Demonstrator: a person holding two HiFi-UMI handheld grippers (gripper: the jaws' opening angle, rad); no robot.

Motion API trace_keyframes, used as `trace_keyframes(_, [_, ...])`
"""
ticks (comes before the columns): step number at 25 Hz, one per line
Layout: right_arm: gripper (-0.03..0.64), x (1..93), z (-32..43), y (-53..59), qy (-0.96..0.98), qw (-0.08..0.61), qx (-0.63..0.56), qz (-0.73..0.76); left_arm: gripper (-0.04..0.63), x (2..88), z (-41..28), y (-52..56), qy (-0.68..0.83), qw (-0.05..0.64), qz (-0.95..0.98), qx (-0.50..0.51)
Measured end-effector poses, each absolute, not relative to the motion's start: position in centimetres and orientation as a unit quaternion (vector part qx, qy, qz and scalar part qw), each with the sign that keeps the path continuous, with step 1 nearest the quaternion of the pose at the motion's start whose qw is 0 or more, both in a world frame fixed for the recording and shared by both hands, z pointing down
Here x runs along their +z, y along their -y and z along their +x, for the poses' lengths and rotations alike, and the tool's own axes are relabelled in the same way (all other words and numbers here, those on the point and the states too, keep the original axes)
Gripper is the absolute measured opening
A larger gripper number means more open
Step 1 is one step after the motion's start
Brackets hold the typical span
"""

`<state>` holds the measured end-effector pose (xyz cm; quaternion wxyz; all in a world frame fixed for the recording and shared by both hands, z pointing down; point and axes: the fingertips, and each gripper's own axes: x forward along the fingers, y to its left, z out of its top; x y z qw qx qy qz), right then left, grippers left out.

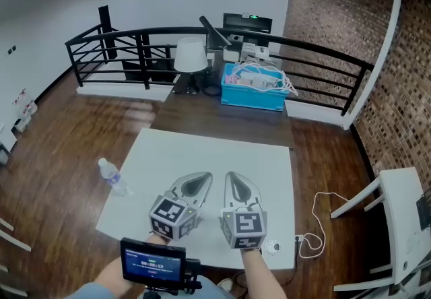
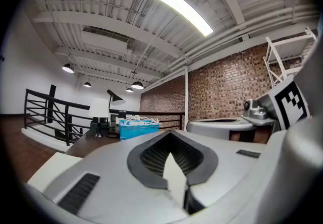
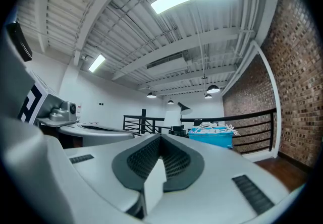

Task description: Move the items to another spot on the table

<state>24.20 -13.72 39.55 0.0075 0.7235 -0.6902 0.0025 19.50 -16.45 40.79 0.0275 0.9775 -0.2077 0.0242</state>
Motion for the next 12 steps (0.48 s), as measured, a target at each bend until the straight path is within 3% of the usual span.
trace_keyframes(12, [0.003,39.58,23.78,13.87,0.69,0.009,0.006,0.723,0.011,41.08,19.15,16.7,0.211,0.028,0.977,0.027])
